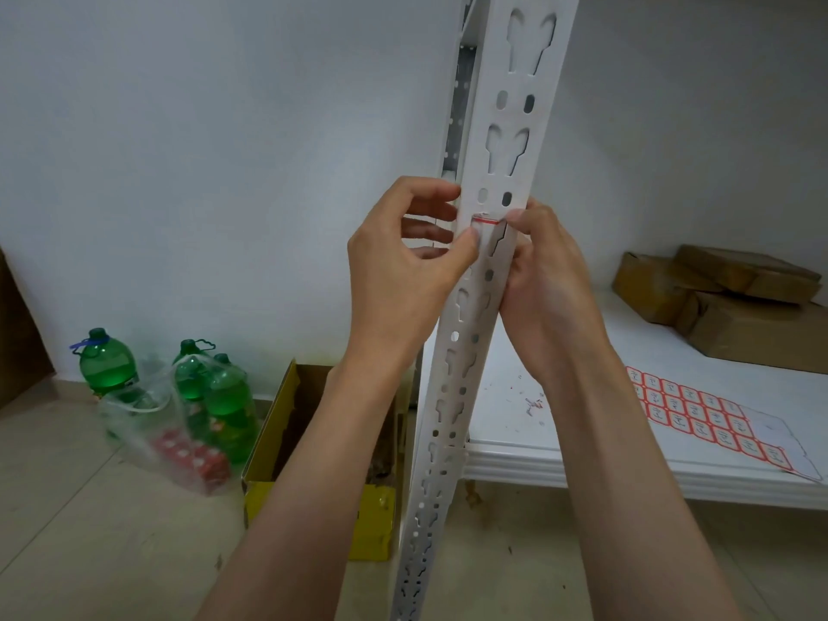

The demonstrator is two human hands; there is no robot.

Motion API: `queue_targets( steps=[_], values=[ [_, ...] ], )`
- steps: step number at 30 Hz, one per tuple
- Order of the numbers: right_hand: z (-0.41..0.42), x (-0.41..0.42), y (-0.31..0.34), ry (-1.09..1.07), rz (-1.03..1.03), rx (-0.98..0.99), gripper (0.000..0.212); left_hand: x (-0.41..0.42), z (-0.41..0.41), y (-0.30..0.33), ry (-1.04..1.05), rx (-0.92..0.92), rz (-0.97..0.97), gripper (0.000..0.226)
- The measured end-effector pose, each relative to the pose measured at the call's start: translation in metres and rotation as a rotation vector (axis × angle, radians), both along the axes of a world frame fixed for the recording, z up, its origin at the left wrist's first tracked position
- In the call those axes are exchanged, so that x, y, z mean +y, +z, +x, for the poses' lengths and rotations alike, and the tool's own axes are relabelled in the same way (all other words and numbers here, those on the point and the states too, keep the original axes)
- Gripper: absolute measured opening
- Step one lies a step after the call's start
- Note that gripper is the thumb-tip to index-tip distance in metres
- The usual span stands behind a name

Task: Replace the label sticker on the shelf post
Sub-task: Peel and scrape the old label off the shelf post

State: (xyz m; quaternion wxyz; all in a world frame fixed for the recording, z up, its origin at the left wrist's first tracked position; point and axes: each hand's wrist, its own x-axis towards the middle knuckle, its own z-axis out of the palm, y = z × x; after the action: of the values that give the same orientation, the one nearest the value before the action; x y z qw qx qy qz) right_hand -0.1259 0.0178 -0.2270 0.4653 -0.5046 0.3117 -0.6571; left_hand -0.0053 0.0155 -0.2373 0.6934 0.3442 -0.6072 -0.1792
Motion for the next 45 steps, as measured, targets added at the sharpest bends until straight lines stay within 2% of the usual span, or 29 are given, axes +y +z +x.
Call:
queue_targets(
  steps=[5, 13, 18, 23, 26, 31, 37, 45],
  values=[
    [-0.001, 0.000, 0.003, 0.061, 0.034, -0.050, 0.056, -0.001, -0.019, -0.003, -0.193, 0.193, 0.213, 0.021],
    [-0.006, -0.006, 0.000, 0.099, 0.039, -0.022, 0.056, -0.002, -0.030, -0.007, -0.314, 0.298, 0.274, 0.024],
    [-0.015, -0.012, -0.004, 0.147, 0.067, -0.039, 0.045, -0.004, -0.026, -0.011, -0.330, 0.254, 0.260, 0.028],
    [-0.009, -0.007, -0.002, 0.152, 0.028, -0.049, 0.068, -0.006, -0.022, -0.014, -0.321, 0.173, 0.226, 0.031],
    [-0.009, -0.008, -0.002, 0.144, 0.009, -0.057, 0.065, -0.006, -0.021, -0.015, -0.330, 0.151, 0.219, 0.031],
    [-0.013, -0.013, -0.003, 0.160, 0.015, -0.049, 0.056, -0.007, -0.023, -0.013, -0.330, 0.162, 0.229, 0.029],
    [-0.009, -0.010, -0.003, 0.158, -0.011, -0.041, 0.062, -0.009, -0.029, -0.010, -0.316, 0.252, 0.251, 0.023],
    [-0.009, -0.010, -0.003, 0.156, -0.019, -0.044, 0.063, -0.010, -0.027, -0.015, -0.330, 0.240, 0.239, 0.029]
  ],
)
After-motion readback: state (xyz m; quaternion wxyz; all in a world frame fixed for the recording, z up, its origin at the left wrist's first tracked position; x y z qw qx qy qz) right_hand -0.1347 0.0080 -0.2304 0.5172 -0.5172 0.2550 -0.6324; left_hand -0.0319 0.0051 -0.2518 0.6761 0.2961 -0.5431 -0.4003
